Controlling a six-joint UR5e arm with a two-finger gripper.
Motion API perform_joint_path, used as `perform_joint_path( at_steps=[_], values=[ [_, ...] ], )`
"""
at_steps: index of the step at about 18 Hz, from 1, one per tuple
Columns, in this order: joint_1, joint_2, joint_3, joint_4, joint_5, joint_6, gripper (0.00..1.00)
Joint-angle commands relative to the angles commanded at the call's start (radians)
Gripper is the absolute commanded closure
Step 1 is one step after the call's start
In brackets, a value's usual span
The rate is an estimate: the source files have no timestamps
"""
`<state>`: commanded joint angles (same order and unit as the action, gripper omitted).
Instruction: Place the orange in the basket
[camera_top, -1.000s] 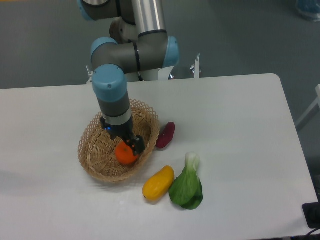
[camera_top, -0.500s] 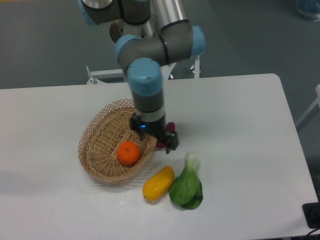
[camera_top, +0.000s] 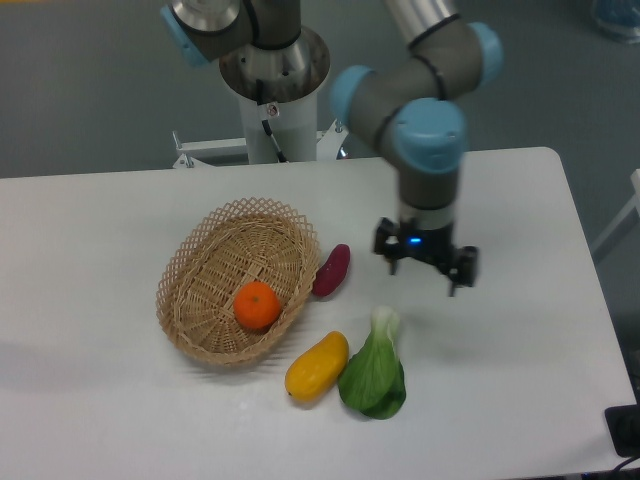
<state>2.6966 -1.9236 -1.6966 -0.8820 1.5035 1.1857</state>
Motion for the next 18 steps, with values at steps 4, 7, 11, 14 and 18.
perform_joint_path(
  at_steps=[4, 7, 11, 14, 18],
  values=[
    [0.115, -0.011, 0.003, -0.012, -0.103, 0.122, 0.00],
    [0.157, -0.011, -0.008, -0.009, -0.092, 0.214, 0.00],
    [0.163, -0.009, -0.006, -0.012, -0.023, 0.325, 0.00],
    [0.154, -0.015, 0.006, -0.014, -0.020, 0.325, 0.00],
    [0.144, -0.015, 0.009, -0.015, 0.009, 0.327, 0.00]
  ],
)
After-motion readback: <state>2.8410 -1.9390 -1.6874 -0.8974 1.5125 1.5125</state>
